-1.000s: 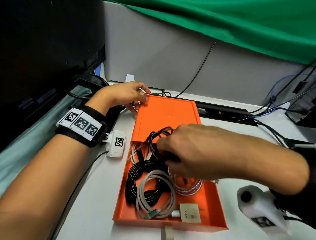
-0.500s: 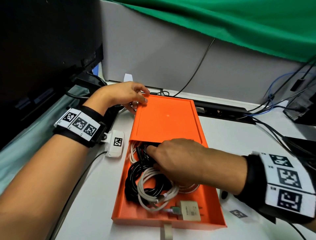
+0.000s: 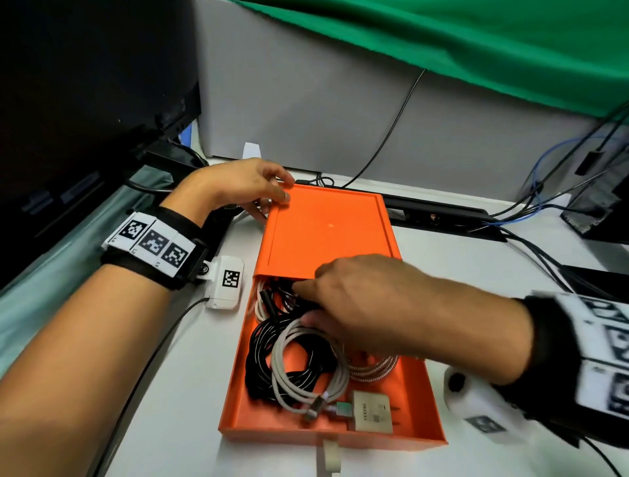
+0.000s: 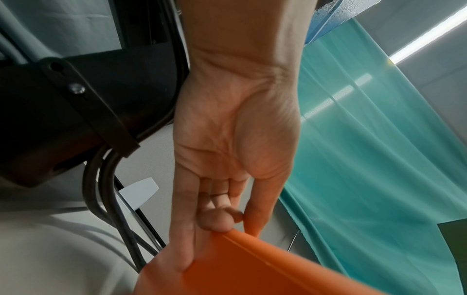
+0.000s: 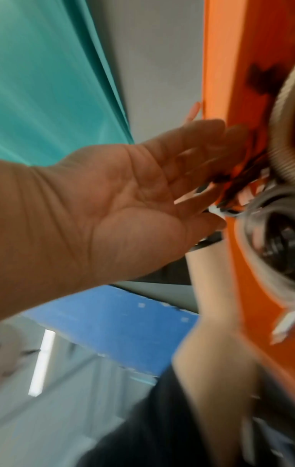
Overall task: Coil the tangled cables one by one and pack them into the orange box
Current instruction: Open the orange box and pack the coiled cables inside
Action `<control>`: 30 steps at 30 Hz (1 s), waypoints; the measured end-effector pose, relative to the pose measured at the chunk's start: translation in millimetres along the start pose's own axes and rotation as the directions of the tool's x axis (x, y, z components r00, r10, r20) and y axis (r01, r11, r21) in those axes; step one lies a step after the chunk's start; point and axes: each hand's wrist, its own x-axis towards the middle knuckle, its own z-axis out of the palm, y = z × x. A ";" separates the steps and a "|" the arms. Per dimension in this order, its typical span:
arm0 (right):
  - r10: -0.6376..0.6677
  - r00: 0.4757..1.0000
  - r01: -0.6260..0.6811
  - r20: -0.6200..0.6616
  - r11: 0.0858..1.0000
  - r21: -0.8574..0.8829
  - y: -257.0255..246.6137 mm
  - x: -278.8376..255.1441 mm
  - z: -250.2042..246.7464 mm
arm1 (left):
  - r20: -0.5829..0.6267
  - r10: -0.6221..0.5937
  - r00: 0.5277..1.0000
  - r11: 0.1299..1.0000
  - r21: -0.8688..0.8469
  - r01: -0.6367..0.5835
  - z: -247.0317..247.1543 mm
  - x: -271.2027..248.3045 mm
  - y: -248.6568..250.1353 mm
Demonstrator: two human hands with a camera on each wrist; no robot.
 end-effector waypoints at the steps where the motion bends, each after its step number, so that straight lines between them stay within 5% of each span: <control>1: 0.020 1.000 -0.018 -0.024 0.997 0.076 0.4 -11.0 -9.5 | -0.006 -0.010 1.000 1.000 0.004 0.010 -0.1 0.8 -0.7; 3: 0.035 0.999 -0.031 -0.033 0.994 0.109 -1.2 -37.2 -24.9 | -0.030 -0.039 0.999 0.999 0.032 0.040 -0.3 2.9 -2.1; 8: -0.093 0.979 0.094 0.180 0.996 0.004 -30.2 -78.4 -14.4 | -0.036 -0.088 0.995 0.991 0.093 0.091 3.2 5.3 0.9; 12: -0.097 0.993 0.102 0.060 0.992 -0.078 -38.3 -75.3 33.8 | -0.031 -0.102 0.994 0.990 0.097 0.105 8.3 4.1 1.6; 18: -0.155 0.987 0.152 0.045 0.986 0.066 -31.7 -63.8 32.4 | 0.020 -0.124 0.992 0.991 0.050 0.123 11.4 1.8 -1.7; 30: 0.016 0.998 -0.016 -0.062 1.000 -0.008 -9.0 -47.3 37.7 | 0.048 -0.145 0.988 0.989 0.032 0.143 5.3 5.2 -4.1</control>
